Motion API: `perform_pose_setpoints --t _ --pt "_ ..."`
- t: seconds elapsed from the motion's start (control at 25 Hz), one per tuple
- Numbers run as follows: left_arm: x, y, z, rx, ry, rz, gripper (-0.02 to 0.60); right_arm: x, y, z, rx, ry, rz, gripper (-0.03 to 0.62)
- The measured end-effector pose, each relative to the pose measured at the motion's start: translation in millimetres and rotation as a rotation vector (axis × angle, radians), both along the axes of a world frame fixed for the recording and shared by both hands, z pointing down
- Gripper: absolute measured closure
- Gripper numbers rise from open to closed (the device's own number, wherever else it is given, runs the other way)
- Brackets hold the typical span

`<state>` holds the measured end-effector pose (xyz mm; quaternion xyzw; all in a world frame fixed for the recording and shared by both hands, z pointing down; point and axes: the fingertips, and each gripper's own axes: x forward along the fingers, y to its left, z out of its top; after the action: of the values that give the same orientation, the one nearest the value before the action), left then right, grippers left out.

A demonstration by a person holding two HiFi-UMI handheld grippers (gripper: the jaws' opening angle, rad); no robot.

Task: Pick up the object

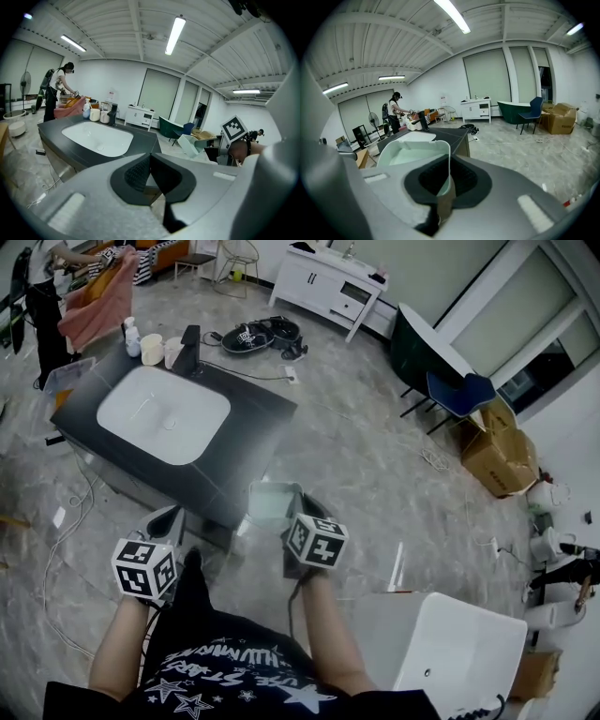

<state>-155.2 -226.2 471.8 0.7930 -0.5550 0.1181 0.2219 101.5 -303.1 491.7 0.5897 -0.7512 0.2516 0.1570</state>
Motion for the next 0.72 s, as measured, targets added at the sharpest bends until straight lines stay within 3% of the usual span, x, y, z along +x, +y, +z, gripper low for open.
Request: perform_pose_setpoints --t 0.72 --pt "27.0 128.4 0.6 -0.002 -0.024 -0.174 0.574 27.4 97.9 1.4 0.023 -0.023 -0.167 0.583"
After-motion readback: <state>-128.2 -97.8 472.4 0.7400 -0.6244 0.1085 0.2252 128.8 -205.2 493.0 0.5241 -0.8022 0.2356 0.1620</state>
